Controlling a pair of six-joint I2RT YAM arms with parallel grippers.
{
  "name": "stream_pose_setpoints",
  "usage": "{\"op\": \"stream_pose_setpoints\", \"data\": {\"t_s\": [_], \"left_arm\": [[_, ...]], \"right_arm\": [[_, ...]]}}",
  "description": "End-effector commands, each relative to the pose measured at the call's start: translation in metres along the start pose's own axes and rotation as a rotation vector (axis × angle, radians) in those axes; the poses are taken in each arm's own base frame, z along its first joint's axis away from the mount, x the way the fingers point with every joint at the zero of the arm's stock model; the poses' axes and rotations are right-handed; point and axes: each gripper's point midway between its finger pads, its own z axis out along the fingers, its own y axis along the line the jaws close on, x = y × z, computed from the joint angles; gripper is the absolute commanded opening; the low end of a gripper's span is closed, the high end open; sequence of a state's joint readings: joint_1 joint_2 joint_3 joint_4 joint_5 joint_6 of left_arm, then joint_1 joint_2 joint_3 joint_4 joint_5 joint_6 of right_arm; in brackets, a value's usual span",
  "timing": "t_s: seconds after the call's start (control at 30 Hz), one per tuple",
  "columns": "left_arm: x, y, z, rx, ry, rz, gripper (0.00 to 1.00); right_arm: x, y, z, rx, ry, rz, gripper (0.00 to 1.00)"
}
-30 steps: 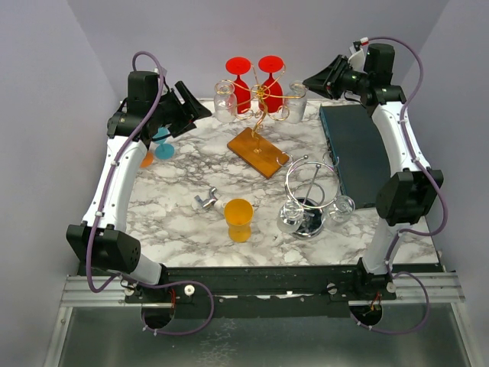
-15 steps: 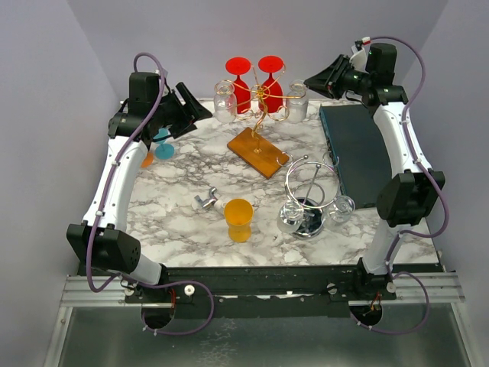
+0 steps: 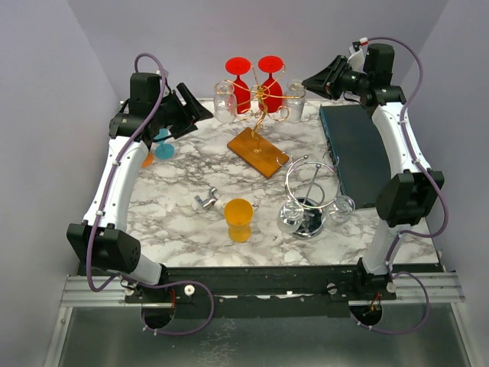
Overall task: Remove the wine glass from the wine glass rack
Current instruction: Pick up the wine glass from the wine rack.
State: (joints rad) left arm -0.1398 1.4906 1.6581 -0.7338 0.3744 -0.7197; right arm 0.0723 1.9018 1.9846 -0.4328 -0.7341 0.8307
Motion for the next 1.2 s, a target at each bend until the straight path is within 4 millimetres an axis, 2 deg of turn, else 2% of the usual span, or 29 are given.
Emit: {"op": "stream_pose_setpoints", "data": {"t_s": [0.0,0.27,0.6,0.73,1.07,1.17], "left_arm": [[-0.001,-0.005,-0.002,0.018,-0.012,0.005,0.71],[0.000,-0.007,-0.002,0.025,-0.011,0.003,0.71],[-0.003,-0.017,-0.008,0.046,-0.026,0.008,0.70],[-0.009,-0.031,-0.012,0.081,-0.032,0.012,0.70],[-0.019,-0.068,-0.021,0.163,-0.050,0.025,0.68],[-0.019,-0.086,-0.022,0.199,-0.049,0.028,0.67]], "right_arm": [[0.007,0.023,-0.004,-0.053,0.016,-0.022,0.28],[0.011,0.023,0.001,-0.061,0.027,-0.012,0.27],[0.012,0.019,0.004,-0.051,0.029,0.017,0.08],[0.013,0.015,0.006,-0.039,0.030,0.041,0.01],[0.012,0.002,0.004,-0.032,0.008,0.113,0.01],[0.010,0.001,-0.001,-0.040,-0.006,0.135,0.01]]}}
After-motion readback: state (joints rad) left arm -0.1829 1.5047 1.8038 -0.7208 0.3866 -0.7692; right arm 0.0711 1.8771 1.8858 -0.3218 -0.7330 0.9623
